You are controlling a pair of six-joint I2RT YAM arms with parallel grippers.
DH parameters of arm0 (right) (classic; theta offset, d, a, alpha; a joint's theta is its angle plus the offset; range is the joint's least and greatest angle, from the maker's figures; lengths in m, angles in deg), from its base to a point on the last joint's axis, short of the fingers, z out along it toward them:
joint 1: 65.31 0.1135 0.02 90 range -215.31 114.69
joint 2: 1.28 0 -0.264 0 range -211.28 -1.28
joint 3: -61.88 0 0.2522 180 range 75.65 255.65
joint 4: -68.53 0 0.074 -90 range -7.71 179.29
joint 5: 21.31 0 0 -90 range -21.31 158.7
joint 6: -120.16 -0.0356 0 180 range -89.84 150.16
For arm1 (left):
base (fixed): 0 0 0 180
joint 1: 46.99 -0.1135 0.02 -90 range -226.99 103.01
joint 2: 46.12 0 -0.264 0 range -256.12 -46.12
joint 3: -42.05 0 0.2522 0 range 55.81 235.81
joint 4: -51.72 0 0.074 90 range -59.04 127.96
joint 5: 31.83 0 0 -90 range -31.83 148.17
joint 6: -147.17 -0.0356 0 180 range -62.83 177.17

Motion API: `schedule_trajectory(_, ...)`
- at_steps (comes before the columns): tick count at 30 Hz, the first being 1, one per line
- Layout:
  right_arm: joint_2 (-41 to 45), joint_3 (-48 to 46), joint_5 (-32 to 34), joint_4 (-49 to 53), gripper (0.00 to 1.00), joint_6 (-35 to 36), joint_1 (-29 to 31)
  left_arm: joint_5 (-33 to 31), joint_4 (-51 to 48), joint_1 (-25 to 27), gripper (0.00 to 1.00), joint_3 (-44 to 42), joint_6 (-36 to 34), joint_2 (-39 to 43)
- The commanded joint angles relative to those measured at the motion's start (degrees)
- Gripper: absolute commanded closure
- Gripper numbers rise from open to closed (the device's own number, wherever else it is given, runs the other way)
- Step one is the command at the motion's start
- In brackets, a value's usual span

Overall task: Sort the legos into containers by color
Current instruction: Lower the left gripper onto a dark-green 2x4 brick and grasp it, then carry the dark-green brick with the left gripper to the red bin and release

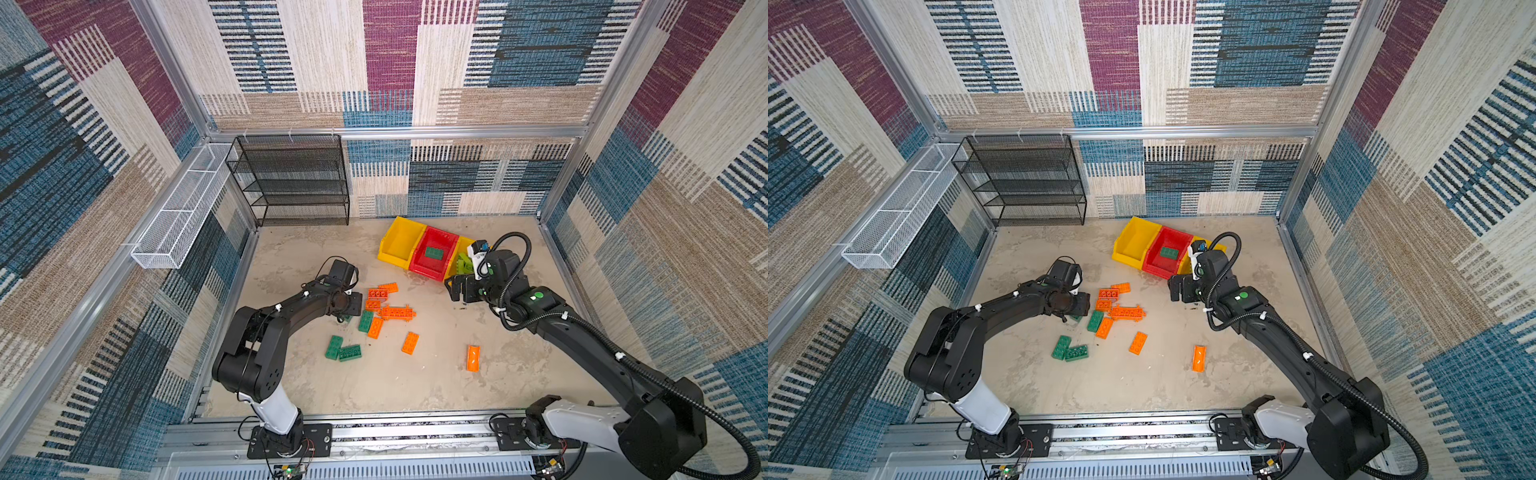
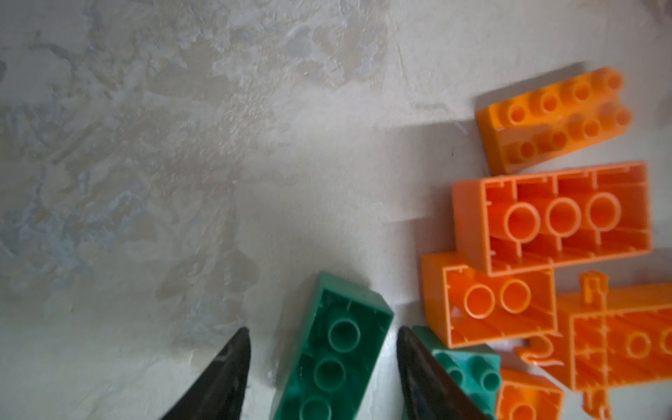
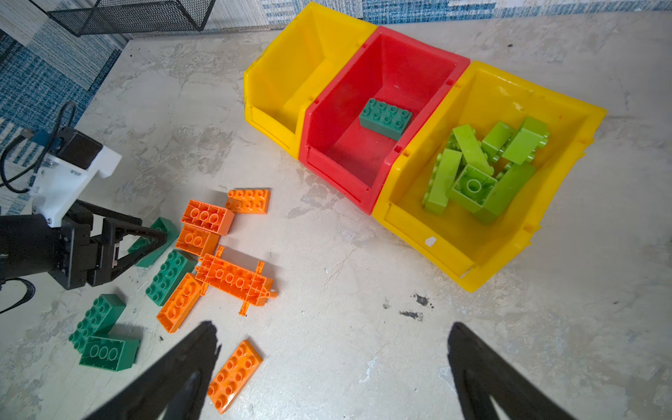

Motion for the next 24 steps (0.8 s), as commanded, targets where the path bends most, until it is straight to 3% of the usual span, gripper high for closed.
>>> schedule_trajectory(1,0.36,0.16,0.64,-0.36,0.0,0.55,-0.02,1.65,-2.38,-0.23,0.39,1.31,-0.35,-1.97)
schedule_trajectory(9,1.21,-0.52,0.18,-0.85,0.0,1.19,-0.03,1.99,-3.5,-0.26,0.59,-0.34,1.57,-2.24)
schedule_trajectory(13,2.24,-0.86,-0.19,-0.86,0.0,1.23,-0.08,1.99,-6.34,-0.1,0.75,2.31,1.95,-2.04)
schedule_trajectory(19,6.79,-4.27,0.07,-1.32,0.0,-0.12,-0.03,2.08,-11.63,2.27,0.76,13.44,2.47,-3.2)
schedule_trajectory(24,10.74,-6.55,1.23,-0.73,0.0,-1.34,-0.27,4.19,-14.64,6.18,0.76,29.06,2.17,-9.68)
